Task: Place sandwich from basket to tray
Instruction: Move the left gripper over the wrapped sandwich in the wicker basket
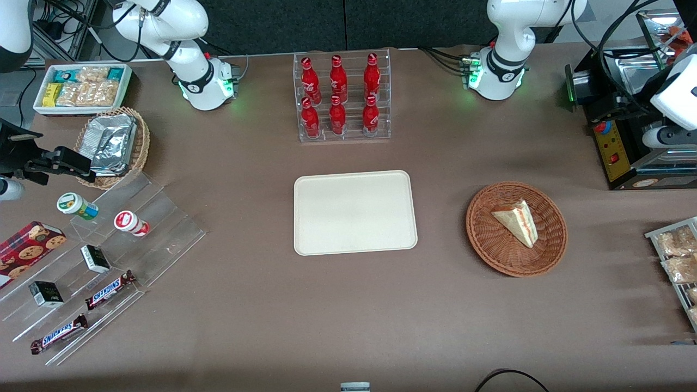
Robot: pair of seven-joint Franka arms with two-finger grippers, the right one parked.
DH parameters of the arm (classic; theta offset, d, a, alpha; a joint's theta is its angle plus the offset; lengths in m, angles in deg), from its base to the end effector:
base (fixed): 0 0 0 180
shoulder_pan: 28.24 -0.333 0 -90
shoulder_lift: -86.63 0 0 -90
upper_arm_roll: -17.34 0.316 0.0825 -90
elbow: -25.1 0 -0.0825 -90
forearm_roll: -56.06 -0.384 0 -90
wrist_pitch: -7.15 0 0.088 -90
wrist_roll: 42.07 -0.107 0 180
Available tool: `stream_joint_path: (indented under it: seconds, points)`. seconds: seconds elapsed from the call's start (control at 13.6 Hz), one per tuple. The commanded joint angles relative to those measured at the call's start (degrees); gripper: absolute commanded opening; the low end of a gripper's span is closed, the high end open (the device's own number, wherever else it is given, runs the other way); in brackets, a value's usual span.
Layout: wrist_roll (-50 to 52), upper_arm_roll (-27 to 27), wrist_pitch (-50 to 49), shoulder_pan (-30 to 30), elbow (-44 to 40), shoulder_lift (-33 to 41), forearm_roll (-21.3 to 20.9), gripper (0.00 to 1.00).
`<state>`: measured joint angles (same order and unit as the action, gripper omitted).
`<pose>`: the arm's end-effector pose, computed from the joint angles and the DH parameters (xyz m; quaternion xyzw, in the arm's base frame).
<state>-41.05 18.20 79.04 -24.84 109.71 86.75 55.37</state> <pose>0.5182 -0.0214 0.6446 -0.9939 0.0120 0.1095 0.0093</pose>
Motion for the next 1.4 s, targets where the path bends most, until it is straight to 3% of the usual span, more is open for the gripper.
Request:
stream_joint_path:
  seconds: [0.0,0.37,0.74,1.03,1.32]
  points:
    - [-3.9,-0.2,-1.1,-0.8,-1.6,-1.2,0.5,1.00]
    - [-3.3,-0.1,3.5,-0.6,1.0,-4.1,-2.4,1.00]
    - [4.5,-0.2,18.0,-0.4,15.4,-3.0,-2.6,1.00]
    - [25.6,-0.5,33.4,0.1,28.7,-0.7,-2.6,1.00]
    - [40.3,-0.6,50.7,0.2,42.3,2.3,-1.9,1.00]
